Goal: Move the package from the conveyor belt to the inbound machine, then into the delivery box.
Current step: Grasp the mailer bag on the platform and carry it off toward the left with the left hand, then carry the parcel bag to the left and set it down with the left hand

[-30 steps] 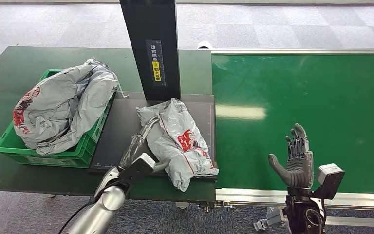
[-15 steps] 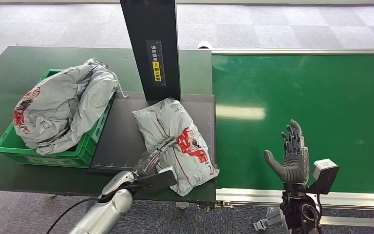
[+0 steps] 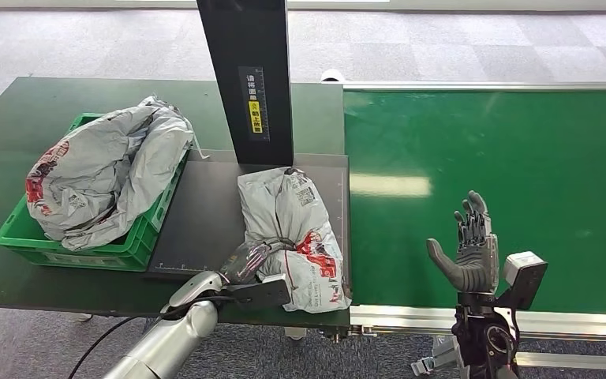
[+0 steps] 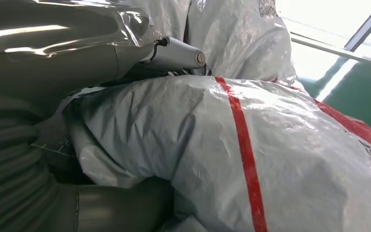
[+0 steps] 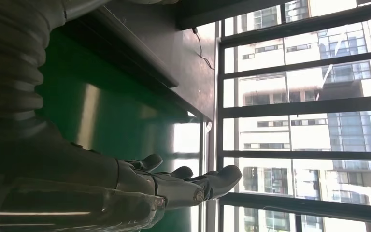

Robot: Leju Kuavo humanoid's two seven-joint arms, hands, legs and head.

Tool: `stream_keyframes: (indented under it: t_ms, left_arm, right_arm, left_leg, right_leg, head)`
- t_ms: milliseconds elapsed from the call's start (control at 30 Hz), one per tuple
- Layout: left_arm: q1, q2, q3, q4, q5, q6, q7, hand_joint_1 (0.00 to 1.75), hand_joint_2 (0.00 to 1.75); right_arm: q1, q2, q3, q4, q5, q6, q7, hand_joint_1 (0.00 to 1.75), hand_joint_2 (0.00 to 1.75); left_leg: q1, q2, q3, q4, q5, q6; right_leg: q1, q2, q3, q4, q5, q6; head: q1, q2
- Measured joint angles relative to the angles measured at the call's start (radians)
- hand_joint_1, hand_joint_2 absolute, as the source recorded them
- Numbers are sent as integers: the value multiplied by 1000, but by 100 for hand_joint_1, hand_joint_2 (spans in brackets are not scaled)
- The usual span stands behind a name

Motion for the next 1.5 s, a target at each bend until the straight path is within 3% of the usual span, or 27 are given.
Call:
stream_keyframes:
  t_ms: [567,867,1067,1300,1500]
  left_arm:
    - [14,-7,8,-14,41,24,-61,175,175]
    - [83,-11,49,-144,248,137,-259,175,175]
    - [142,-2,64,-358,471,321,-303,175,175]
    - [195,43,26,-608,654,530,-306,175,175]
    - [225,71,34,-794,496,707,-306,175,175]
  right_arm:
    - [0,10,-14,0,-26,14,1,0,175]
    - [1,14,-21,0,-36,14,5,0,175]
    - [4,14,-24,0,-59,13,5,0,175]
    - [13,11,-25,0,-90,15,-2,0,175]
    - [14,3,-22,0,-114,16,-5,0,175]
  left_leg:
    - [0,0,1,0,0,0]
    - [0,0,-1,0,0,0]
    - [0,0,-2,0,0,0]
    - [0,1,-3,0,0,0]
    - [0,1,-3,0,0,0]
  right_leg:
    - [0,0,0,0,0,0]
    - [0,1,-2,0,0,0]
    - [0,1,-4,0,0,0]
    - [0,1,-4,0,0,0]
    - [0,1,-4,0,0,0]
  head:
    - [0,0]
    - [0,0]
    - [0,0]
    - [0,0]
    - [0,0]
